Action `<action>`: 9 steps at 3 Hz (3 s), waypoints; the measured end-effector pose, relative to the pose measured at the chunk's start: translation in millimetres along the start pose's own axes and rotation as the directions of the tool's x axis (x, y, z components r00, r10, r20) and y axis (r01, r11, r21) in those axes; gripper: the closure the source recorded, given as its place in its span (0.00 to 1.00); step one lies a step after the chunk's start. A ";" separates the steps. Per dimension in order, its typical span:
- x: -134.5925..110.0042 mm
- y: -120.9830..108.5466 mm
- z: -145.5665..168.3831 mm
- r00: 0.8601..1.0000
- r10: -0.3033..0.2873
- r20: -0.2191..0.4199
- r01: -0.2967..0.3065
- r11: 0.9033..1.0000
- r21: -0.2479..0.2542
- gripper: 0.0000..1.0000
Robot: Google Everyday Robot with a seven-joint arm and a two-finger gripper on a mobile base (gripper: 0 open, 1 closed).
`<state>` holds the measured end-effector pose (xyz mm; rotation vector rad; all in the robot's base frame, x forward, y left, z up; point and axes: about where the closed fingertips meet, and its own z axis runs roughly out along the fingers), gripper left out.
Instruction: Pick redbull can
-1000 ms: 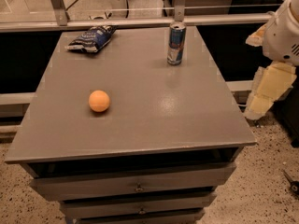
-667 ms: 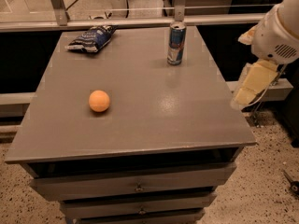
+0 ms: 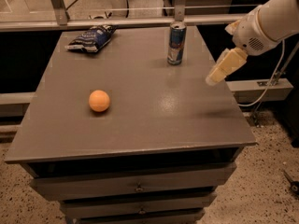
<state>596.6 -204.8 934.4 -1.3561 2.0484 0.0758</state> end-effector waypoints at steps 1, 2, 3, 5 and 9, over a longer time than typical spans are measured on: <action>-18.1 -29.0 36.4 0.989 0.071 0.129 -0.073 0.997 0.014 0.00; -31.3 -49.9 71.6 0.957 0.129 0.260 -0.136 0.991 0.007 0.00; -41.1 -70.4 105.0 0.911 0.176 0.372 -0.183 0.983 -0.016 0.00; -66.7 -81.9 151.2 0.787 0.265 0.557 -0.235 0.964 -0.127 0.14; -139.7 -37.6 71.3 0.613 0.257 0.747 -0.045 0.955 -0.292 1.00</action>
Offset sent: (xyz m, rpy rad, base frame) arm 0.1348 0.0439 -0.0342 0.4787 -0.1574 -0.0588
